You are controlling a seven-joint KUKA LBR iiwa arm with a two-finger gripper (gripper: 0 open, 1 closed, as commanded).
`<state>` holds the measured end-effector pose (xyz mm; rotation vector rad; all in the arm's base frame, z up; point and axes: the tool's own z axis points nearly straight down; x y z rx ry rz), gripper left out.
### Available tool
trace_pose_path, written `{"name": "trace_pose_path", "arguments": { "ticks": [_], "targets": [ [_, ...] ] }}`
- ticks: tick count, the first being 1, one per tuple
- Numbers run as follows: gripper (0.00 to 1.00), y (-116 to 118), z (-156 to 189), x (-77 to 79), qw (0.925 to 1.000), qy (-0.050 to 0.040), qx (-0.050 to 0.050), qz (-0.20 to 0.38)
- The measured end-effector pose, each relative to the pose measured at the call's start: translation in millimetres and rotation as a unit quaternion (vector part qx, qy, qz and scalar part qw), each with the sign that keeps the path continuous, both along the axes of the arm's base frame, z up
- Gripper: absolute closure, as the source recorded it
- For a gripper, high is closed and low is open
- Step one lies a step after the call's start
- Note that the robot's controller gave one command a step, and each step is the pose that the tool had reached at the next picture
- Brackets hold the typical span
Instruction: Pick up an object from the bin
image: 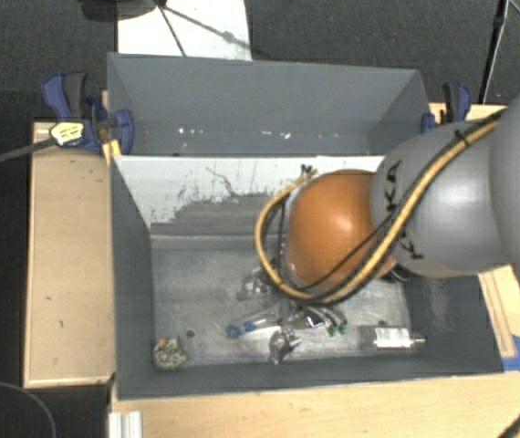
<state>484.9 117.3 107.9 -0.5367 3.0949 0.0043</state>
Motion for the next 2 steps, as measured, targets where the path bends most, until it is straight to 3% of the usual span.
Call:
{"name": "trace_pose_path", "arguments": {
  "ticks": [1,2],
  "targets": [
    [0.0,-35,-36,23.8,0.9844,-0.0007,0.0,-0.176],
    [0.0,-79,-35,34.6,0.9829,-0.0041,0.001,-0.184]
  ]
}}
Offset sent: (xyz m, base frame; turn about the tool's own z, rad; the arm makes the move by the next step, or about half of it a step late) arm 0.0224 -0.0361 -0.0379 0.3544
